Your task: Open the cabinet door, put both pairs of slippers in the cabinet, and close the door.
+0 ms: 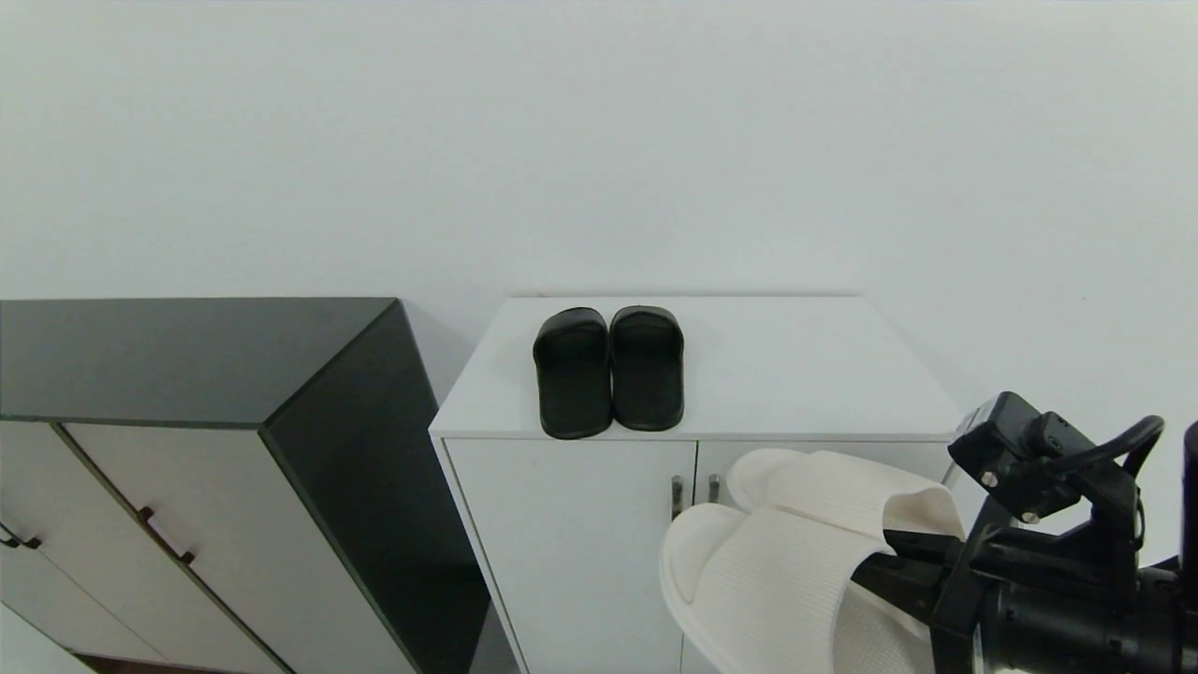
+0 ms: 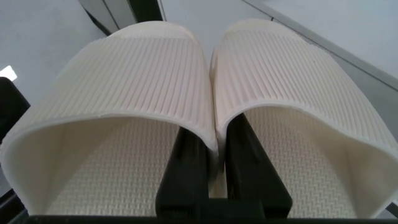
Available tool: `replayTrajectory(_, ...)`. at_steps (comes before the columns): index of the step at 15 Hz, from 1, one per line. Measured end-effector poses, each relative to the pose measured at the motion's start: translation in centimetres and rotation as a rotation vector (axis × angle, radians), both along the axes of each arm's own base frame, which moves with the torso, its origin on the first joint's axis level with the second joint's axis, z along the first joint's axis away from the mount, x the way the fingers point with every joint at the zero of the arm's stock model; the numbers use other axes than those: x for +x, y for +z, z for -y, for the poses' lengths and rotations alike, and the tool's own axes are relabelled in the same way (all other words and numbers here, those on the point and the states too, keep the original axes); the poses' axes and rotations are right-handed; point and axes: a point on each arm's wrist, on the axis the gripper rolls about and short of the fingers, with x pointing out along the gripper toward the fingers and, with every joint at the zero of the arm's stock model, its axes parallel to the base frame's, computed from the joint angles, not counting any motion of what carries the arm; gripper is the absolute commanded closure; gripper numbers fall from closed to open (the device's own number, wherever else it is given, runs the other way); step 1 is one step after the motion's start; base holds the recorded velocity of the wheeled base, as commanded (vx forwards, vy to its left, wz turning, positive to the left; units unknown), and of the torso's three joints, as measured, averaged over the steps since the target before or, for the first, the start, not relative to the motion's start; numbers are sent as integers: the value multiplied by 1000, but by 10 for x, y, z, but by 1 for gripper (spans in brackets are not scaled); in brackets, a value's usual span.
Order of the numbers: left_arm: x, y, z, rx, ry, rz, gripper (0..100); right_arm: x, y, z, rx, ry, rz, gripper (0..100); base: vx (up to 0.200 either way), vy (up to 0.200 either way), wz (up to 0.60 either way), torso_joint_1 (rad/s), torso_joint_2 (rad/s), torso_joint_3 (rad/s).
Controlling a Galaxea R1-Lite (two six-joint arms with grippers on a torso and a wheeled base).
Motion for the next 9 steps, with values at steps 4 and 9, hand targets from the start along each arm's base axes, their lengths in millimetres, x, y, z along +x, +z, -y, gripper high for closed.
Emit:
replayTrajectory(4, 0, 0, 0, -1, 1, 1, 100, -1, -3, 1, -14, 7, 4, 100, 0, 0, 0, -210, 513, 291)
replayTrajectory(9, 0, 0, 0, 0, 6, 1, 100, -1, -5, 1, -17, 18, -3, 100, 0, 0, 0, -212, 535, 314)
